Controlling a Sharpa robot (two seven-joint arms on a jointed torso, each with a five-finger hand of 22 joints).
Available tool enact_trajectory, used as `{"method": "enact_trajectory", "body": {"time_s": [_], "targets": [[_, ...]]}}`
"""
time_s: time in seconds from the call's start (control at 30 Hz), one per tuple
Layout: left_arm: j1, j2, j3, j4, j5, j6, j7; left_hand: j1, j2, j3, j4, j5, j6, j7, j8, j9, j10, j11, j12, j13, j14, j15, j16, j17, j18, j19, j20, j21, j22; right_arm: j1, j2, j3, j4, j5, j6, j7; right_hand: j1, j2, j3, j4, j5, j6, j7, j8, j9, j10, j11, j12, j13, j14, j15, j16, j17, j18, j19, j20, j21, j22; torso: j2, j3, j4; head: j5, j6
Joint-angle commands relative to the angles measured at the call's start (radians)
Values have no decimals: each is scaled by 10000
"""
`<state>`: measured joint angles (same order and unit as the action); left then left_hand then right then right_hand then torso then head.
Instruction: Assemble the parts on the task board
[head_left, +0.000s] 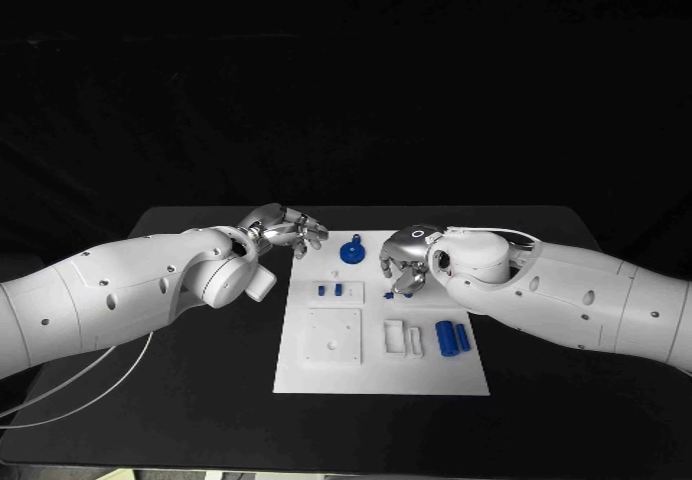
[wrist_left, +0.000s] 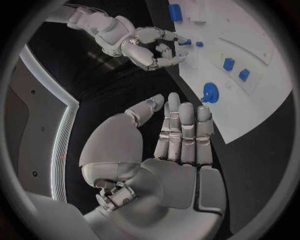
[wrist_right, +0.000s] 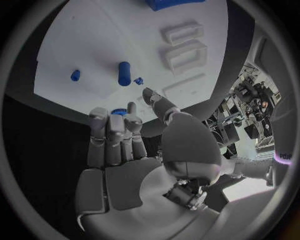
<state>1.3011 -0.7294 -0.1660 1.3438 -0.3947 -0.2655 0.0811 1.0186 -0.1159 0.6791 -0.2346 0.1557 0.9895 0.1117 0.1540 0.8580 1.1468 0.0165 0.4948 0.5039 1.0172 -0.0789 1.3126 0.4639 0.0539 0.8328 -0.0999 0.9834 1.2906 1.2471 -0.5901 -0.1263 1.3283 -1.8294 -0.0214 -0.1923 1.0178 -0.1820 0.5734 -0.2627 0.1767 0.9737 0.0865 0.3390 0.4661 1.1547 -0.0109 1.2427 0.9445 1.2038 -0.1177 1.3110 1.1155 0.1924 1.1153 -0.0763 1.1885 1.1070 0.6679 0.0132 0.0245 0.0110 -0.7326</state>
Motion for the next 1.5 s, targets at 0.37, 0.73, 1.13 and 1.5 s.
{"method": "enact_trajectory", "body": {"time_s": [0.37,0.73,1.13,1.5], "targets": [[2,-56,3,129,60,84,134,103,-8,3,-79,63,-9,95,36,-21,-7,99,-43,-25,19,-6,-70,-18,-10,-11,-748,-50,-15,-272,289,-18,-327,-280,-226,-278,-316,-192,393,293,-421,235,121,-18,52,147,-22,-121,180,187,-4,-27,161,694,160,-25,91,24,19,8,10,51,-83],[2,-91,3,152,60,124,108,105,-17,-6,-82,62,-18,99,35,-28,-8,102,-47,-35,18,-3,-72,-19,-13,-13,-746,-56,-14,-367,383,-26,-516,-417,-243,-286,-319,-234,453,317,-509,197,129,-50,54,187,-15,-124,253,273,-1,11,260,694,189,-51,107,31,6,5,-2,83,-152],[3,-113,3,183,60,124,69,104,-19,-11,-76,62,-29,104,33,-34,-9,105,-50,-43,18,-1,-73,-21,-16,-13,-744,-60,-14,-493,473,-58,-684,-480,-252,-291,-155,-190,742,322,-726,240,121,-53,79,261,-21,-129,404,332,-5,11,346,694,215,-84,121,43,4,9,-1,101,-219],[3,-120,3,217,60,153,43,102,-13,-17,-64,67,-47,112,28,-43,-11,108,-55,-54,21,2,-73,-22,-19,-11,-741,-66,-14,-602,542,-97,-804,-499,-150,-246,-62,-138,1225,440,-716,179,150,-135,69,332,6,-189,550,367,18,-32,419,694,225,-76,125,55,-4,16,-9,134,-259]]}}
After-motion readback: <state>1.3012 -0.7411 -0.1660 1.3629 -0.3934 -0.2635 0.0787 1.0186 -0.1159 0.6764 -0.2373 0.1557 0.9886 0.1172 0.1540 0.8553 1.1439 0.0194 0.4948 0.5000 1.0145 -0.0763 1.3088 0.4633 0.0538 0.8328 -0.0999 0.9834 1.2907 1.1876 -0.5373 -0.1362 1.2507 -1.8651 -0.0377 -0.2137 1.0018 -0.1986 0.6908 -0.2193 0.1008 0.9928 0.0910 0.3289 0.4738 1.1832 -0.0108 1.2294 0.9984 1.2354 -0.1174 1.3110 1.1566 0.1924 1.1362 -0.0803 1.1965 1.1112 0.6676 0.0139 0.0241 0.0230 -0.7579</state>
